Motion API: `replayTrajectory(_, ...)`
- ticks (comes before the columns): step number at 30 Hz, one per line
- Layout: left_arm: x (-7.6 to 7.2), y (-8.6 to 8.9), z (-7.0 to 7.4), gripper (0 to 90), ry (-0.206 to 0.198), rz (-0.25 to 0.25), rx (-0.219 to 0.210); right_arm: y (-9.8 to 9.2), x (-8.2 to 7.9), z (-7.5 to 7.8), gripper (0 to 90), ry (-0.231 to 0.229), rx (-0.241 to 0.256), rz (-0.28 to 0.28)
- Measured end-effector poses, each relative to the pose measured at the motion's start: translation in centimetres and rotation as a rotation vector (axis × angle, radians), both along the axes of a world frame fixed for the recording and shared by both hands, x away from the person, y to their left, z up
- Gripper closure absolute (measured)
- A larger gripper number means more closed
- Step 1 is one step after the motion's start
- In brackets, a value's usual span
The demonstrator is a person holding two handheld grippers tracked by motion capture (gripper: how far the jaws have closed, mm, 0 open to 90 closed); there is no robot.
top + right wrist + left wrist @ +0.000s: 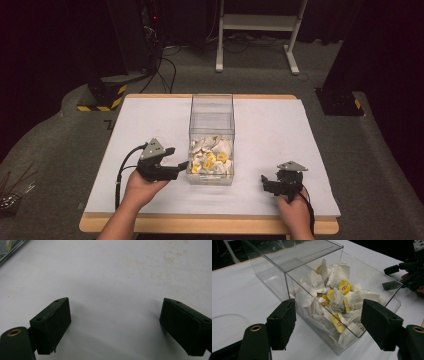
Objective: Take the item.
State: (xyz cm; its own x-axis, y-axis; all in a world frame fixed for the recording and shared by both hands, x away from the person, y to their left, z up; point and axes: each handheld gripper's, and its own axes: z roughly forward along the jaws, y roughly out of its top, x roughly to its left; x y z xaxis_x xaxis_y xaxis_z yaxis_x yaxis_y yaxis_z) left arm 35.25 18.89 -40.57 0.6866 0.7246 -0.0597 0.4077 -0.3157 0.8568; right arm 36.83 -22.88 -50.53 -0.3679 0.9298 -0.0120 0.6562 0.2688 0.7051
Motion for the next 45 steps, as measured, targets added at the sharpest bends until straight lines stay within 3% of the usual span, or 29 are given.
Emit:
replayTrajectory(20, 1.5, -3.8, -0.7, 30.6, 0.026, -0.058, 0.031, 0.0, 0.0, 0.0, 10.0, -0.001, 0.0, 0.002)
replayTrajectory(30, 2.4, -4.8, -1.3, 32.2, 0.049, -0.071, 0.059, 0.0, 0.0, 0.0, 10.0, 0.0, 0.0, 0.0)
replayTrajectory(38, 3.1, -5.9, -1.3, 33.6, 0.059, -0.083, 0.116, 0.0, 0.0, 0.0, 10.0, 0.0, 0.0, 0.0)
replayTrajectory(45, 3.7, -6.5, -1.6, 37.4, 0.094, -0.086, 0.142, 0.0, 0.0, 0.0, 10.1, -0.001, -0.001, 0.0)
